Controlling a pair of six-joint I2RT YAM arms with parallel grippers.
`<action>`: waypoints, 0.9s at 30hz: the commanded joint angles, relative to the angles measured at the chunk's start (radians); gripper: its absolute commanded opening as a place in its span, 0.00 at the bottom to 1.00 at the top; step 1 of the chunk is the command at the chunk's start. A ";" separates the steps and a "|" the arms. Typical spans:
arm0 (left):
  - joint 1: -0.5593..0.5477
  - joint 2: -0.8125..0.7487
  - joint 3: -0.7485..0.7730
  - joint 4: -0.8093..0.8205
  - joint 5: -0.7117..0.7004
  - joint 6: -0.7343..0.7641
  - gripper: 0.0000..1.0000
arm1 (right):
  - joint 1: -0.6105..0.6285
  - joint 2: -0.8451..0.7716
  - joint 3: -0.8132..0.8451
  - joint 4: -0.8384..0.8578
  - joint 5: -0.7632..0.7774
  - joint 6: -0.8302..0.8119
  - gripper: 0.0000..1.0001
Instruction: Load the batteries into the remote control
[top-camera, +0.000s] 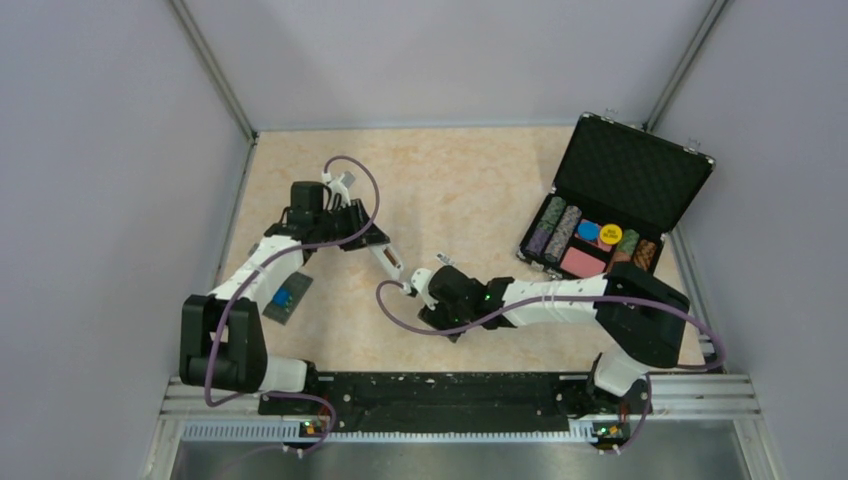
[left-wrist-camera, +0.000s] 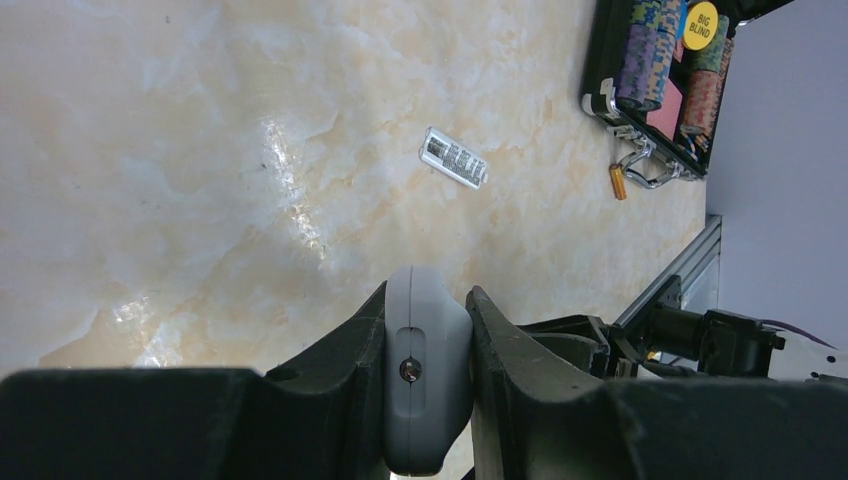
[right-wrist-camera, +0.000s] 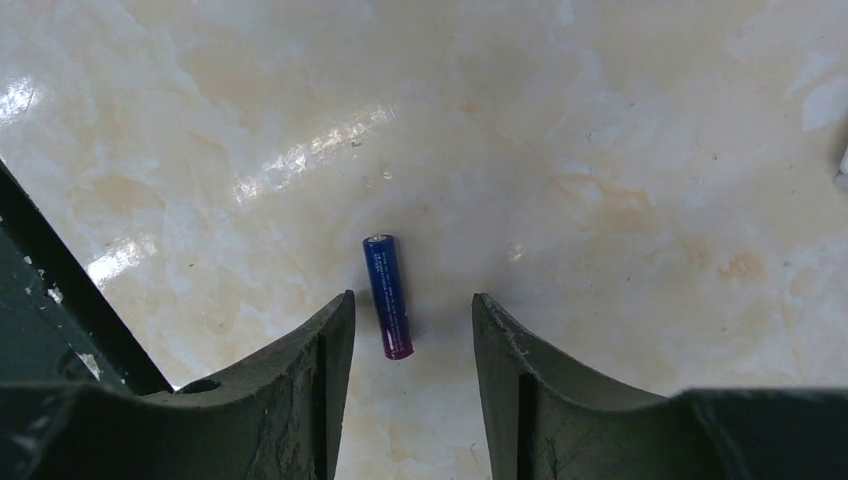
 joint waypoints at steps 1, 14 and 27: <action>0.011 0.003 0.001 0.061 0.024 -0.020 0.00 | 0.040 0.018 0.057 0.009 0.072 -0.008 0.46; 0.011 0.011 -0.007 0.078 0.019 -0.032 0.00 | 0.064 0.069 0.086 -0.042 0.106 0.047 0.29; 0.010 -0.010 -0.014 0.076 -0.005 -0.029 0.00 | 0.064 0.096 0.093 -0.054 0.113 0.076 0.11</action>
